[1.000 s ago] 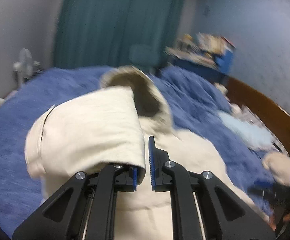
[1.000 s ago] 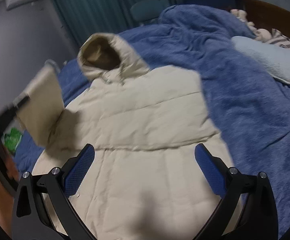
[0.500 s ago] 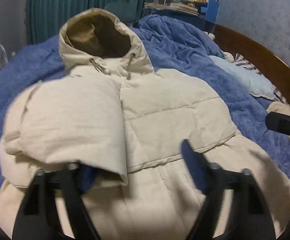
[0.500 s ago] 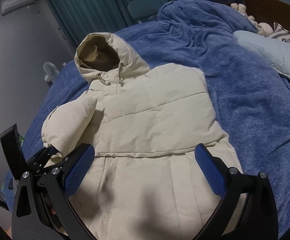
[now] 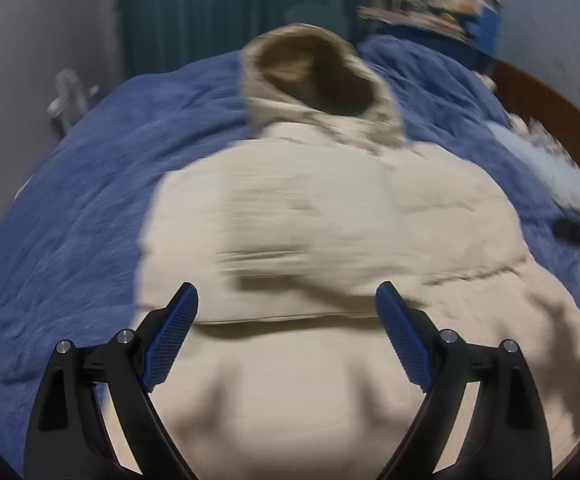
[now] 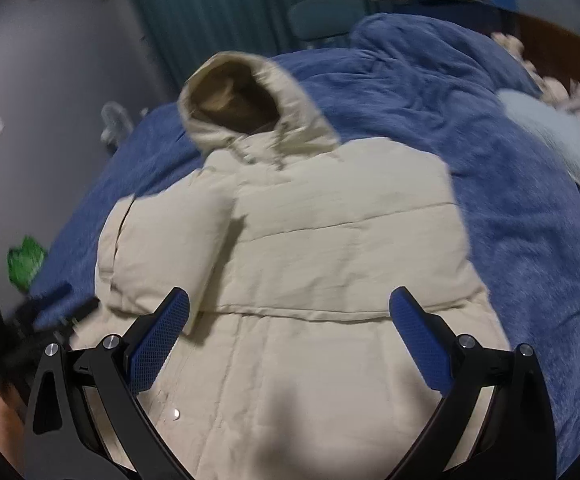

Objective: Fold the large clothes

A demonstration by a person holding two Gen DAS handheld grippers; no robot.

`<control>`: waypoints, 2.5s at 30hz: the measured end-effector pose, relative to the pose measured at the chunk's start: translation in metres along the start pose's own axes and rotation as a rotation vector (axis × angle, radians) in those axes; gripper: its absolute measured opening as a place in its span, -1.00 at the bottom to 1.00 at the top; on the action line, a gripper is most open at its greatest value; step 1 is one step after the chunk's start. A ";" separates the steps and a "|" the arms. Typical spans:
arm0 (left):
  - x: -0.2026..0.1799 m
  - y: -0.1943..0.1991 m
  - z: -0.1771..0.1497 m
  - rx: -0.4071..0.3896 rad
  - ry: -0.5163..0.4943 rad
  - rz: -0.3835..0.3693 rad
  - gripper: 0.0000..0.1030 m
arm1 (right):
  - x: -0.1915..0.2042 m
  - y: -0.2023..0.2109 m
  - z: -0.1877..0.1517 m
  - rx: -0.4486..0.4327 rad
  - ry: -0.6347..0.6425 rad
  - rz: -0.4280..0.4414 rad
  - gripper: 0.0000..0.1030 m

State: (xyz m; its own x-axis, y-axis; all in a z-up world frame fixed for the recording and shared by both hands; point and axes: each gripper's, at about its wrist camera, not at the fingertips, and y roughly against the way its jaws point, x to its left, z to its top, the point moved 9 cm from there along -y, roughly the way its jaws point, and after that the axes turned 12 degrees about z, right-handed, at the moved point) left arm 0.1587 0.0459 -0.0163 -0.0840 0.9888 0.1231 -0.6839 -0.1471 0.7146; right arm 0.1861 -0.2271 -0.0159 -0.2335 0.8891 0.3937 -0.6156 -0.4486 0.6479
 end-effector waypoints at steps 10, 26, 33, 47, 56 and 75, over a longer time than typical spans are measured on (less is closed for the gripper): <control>0.093 -0.038 -0.004 0.073 0.191 0.084 0.67 | 0.113 -0.076 -0.018 0.065 0.361 0.010 0.86; 0.070 -0.074 -0.001 0.076 0.049 0.140 0.67 | 0.096 -0.093 -0.010 -0.034 0.398 -0.103 -0.53; 0.071 -0.076 -0.002 0.079 0.045 0.137 0.67 | 0.039 -0.056 0.016 -0.141 0.137 -0.115 -0.49; 0.064 -0.081 -0.008 0.097 0.025 0.137 0.67 | -0.078 -0.070 -0.022 -0.106 -0.518 0.084 0.51; 0.068 -0.079 -0.005 0.091 0.041 0.127 0.67 | -0.059 -0.012 -0.015 -0.228 -0.521 0.081 -0.70; 0.036 -0.071 0.004 0.041 -0.038 0.055 0.67 | -0.091 -0.003 0.008 -0.142 -0.253 -0.247 0.26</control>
State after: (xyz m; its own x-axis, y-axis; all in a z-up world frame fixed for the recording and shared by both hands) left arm 0.2069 0.0923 -0.0599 -0.0919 0.9778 0.1884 -0.6489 -0.2023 0.7335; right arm 0.2145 -0.3072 -0.0482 0.1169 0.9104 0.3970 -0.7324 -0.1910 0.6535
